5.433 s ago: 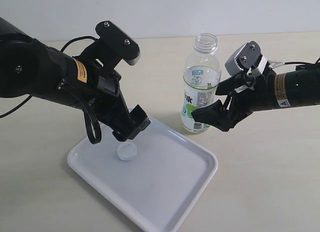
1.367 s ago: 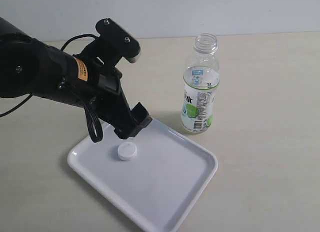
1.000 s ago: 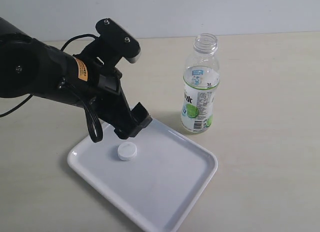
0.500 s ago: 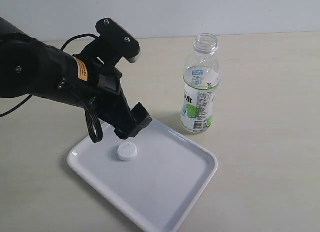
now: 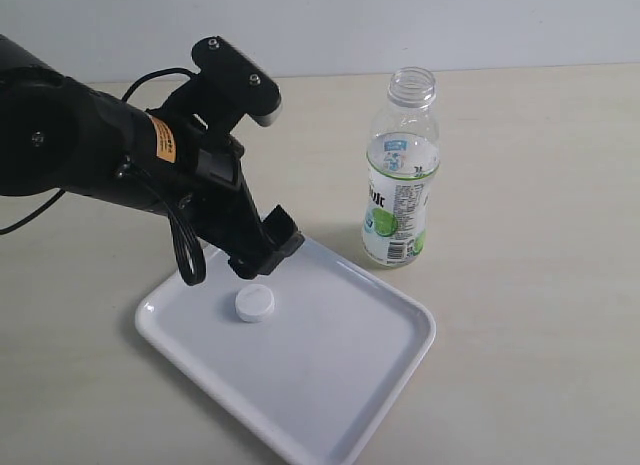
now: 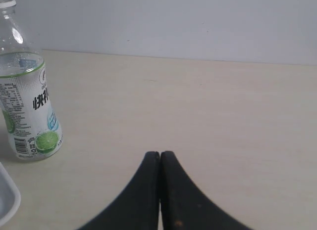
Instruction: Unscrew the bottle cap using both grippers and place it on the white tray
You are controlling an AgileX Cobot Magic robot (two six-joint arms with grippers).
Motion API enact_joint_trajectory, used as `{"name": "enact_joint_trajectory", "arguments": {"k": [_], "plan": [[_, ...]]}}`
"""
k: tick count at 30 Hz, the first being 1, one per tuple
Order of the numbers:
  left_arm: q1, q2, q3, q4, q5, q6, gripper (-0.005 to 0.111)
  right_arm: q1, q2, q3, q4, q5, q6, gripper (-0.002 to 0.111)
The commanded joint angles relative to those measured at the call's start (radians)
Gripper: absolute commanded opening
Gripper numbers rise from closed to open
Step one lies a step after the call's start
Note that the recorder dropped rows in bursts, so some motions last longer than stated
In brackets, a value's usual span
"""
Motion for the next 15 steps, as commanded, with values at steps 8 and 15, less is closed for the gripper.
{"name": "enact_joint_trajectory", "arguments": {"k": [8, 15], "plan": [[0.038, -0.096, 0.014, 0.072, -0.024, 0.099, 0.094, -0.002, -0.006, 0.005, -0.004, -0.004, 0.000, 0.000], [0.254, -0.299, 0.122, 0.066, -0.098, -0.083, 0.094, -0.002, -0.006, 0.005, -0.004, -0.004, 0.000, 0.000]]}}
